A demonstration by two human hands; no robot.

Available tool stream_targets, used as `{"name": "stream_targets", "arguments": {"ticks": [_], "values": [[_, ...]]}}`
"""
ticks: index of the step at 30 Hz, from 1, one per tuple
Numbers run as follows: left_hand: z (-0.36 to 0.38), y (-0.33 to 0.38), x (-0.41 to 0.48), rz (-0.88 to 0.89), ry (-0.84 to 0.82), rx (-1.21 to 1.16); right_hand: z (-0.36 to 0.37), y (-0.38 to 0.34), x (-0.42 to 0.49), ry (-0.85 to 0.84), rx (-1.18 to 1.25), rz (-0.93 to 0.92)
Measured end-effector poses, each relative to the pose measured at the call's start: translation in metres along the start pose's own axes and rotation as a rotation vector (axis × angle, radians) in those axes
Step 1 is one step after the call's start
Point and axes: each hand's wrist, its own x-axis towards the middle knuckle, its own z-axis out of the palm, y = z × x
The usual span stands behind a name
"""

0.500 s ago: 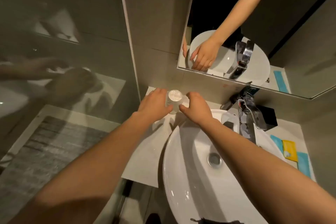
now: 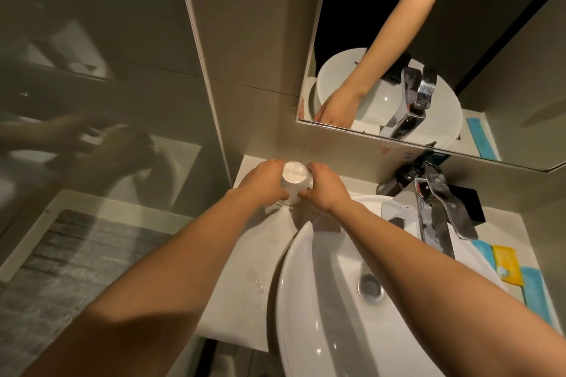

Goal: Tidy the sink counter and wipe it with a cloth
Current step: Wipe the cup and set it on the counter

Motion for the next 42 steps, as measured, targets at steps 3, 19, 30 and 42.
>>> {"name": "stream_targets", "arguments": {"ticks": [3,19,30,42], "values": [[0.006,-0.001,0.001,-0.007,0.028,-0.063,0.005,0.002,0.002,-0.007,0.031,0.014],[-0.019,0.015,-0.029,0.015,0.143,-0.160,-0.015,-0.019,-0.026,0.083,0.152,-0.032],[-0.093,0.090,-0.082,0.188,0.198,-0.092,-0.115,-0.041,-0.102,0.202,0.207,-0.139],[-0.112,0.270,-0.113,0.542,0.280,0.091,-0.250,0.028,-0.218,0.477,0.133,-0.066]]}}
